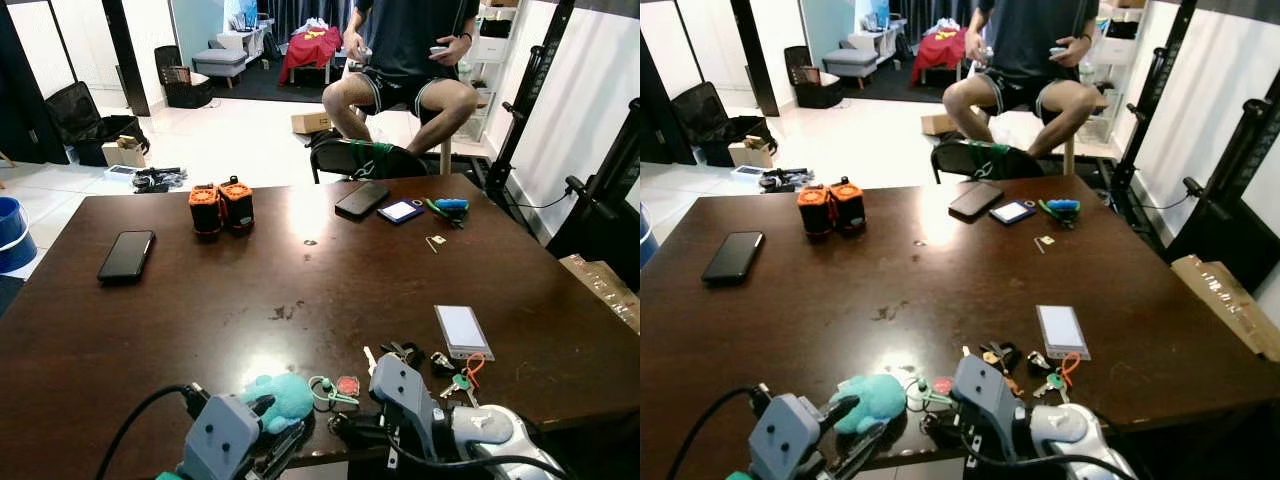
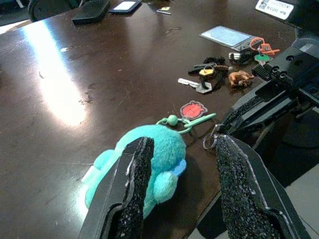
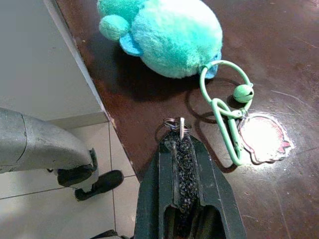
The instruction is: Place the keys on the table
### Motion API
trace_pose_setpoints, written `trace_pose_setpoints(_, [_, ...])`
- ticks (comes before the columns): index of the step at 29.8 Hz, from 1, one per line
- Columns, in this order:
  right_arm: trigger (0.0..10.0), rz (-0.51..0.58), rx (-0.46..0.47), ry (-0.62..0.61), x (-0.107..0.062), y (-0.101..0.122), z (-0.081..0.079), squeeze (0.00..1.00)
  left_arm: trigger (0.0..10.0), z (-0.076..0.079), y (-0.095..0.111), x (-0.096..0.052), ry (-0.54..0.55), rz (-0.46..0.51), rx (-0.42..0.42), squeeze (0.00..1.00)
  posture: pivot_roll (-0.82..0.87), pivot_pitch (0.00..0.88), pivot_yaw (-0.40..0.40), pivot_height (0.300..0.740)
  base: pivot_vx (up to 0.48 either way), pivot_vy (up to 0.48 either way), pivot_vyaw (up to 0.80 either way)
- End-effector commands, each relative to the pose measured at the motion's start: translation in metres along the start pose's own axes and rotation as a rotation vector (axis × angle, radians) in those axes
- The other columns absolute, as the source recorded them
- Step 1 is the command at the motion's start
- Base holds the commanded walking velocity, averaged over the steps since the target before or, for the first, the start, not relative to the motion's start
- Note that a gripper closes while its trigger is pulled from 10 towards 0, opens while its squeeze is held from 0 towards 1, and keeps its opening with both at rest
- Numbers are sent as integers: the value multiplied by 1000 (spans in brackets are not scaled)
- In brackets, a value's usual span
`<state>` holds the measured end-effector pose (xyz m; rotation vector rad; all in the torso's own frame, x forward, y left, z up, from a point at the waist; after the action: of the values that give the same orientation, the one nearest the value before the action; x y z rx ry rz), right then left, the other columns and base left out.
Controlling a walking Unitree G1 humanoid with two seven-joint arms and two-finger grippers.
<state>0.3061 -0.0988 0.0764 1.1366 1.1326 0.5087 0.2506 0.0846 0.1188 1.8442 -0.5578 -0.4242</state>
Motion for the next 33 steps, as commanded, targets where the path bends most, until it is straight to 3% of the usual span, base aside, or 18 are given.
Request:
trace_pose_setpoints(1, [10000,-7,23,-26,1,-6,4,0,10000,4,-1,-2,-19,-14,-6,0,-136,0,96,740,0,0,0])
trace_pose_setpoints(15, [10000,25,30,-166,-2,-1,30,0,10000,6,-1,-3,-24,-20,-14,0,-136,0,95,740,0,0,0])
trace_pose_setpoints(30, [10000,35,54,-148,-1,-2,28,0,10000,6,-2,-4,-28,-25,-18,0,-136,0,95,740,0,0,0])
trace_pose_setpoints(31, [10000,38,59,-146,-1,-1,28,831,10000,6,-2,-4,-28,-26,-17,0,-134,0,94,740,0,0,0])
trace_pose_setpoints(32, [10000,38,59,-146,-1,-1,28,831,10000,6,-2,-4,-28,-26,-17,0,-134,0,94,740,0,0,0])
trace_pose_setpoints(33, [10000,40,66,-141,-1,-1,27,1000,10000,6,-2,-4,-28,-26,-17,0,-134,0,94,740,0,0,0])
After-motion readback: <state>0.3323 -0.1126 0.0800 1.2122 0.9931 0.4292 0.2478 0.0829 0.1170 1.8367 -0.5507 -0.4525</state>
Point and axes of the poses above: a point about 5 cm out from each wrist's last joint towards the gripper, its own x axis pointing out of the wrist towards the gripper, its own y axis along the axis of the wrist's last joint, z = x × y, the point moved 6 cm from there along x, pointing out of the wrist towards the gripper, and after that the axes turned 10 degrees about x, right-handed, at the moved point
